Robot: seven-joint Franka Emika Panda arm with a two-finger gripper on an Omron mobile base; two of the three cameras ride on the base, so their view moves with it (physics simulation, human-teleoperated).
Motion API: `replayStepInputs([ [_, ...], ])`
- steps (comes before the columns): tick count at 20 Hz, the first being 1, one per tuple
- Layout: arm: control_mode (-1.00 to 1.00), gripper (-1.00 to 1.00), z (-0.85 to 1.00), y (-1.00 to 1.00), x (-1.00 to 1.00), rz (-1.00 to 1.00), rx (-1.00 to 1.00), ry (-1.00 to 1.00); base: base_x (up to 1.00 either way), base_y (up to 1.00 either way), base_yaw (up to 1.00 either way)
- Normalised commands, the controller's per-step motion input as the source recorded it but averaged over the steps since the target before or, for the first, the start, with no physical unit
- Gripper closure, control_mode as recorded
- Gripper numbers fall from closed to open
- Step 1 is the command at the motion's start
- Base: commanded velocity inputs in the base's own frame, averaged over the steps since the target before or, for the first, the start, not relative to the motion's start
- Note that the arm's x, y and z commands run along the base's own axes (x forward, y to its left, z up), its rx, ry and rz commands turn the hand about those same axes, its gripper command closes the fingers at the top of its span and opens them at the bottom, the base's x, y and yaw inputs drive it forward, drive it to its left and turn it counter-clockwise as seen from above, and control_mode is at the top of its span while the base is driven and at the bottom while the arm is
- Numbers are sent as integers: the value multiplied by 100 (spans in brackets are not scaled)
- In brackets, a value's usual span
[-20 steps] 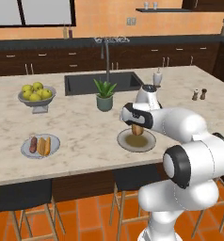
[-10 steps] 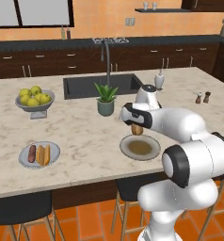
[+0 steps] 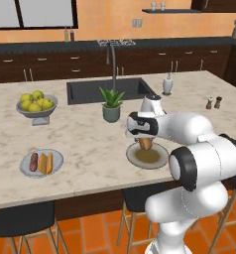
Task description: Place one bun and one sausage from the bowl on each plate.
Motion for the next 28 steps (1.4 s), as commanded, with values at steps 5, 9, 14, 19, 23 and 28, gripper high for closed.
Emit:
replayStepInputs([
  [5,-100,100,-36,-2,-67,11,0,3,0,0,0],
  [9,-100,100,-25,0,-25,6,0,3,0,0,0],
  [14,-100,100,-11,-4,21,5,0,3,0,0,0],
  [19,-100,100,-11,-7,19,5,0,4,0,0,0],
  [23,-100,100,-13,-6,15,4,0,4,0,0,0],
  [28,-100,100,-19,-1,11,3,0,3,0,0,0],
])
